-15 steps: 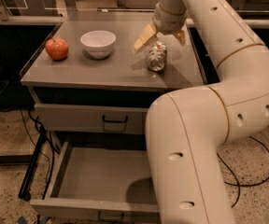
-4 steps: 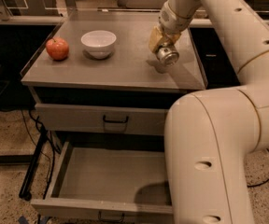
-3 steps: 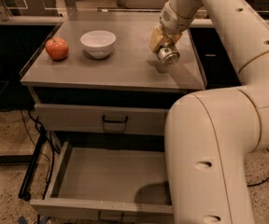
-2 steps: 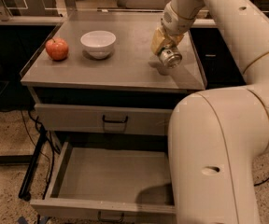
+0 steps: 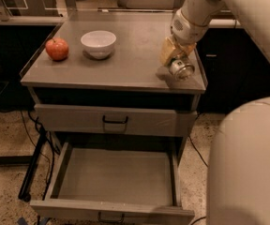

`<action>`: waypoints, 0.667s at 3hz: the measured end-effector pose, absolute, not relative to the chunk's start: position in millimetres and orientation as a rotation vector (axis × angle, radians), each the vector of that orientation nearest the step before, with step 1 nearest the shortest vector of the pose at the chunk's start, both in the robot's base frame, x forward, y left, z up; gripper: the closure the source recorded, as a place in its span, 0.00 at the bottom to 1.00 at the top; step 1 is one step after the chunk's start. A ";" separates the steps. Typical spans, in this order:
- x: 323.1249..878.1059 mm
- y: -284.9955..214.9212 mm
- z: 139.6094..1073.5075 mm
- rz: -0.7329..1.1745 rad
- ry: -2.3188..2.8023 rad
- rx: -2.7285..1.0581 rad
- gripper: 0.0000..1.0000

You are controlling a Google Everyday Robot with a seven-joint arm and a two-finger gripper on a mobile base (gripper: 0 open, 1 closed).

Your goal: Place 7up can into middle drawer

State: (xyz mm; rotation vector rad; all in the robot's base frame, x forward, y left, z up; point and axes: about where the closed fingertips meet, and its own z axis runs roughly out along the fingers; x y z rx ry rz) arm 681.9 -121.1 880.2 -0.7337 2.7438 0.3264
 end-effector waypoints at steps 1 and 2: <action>664.2 -119.2 858.9 0.333 2.798 -0.756 1.00; 664.3 -115.3 866.9 0.334 2.763 -0.777 1.00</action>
Offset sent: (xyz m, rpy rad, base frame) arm -0.0213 0.0076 0.0067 0.0038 -0.0215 0.0466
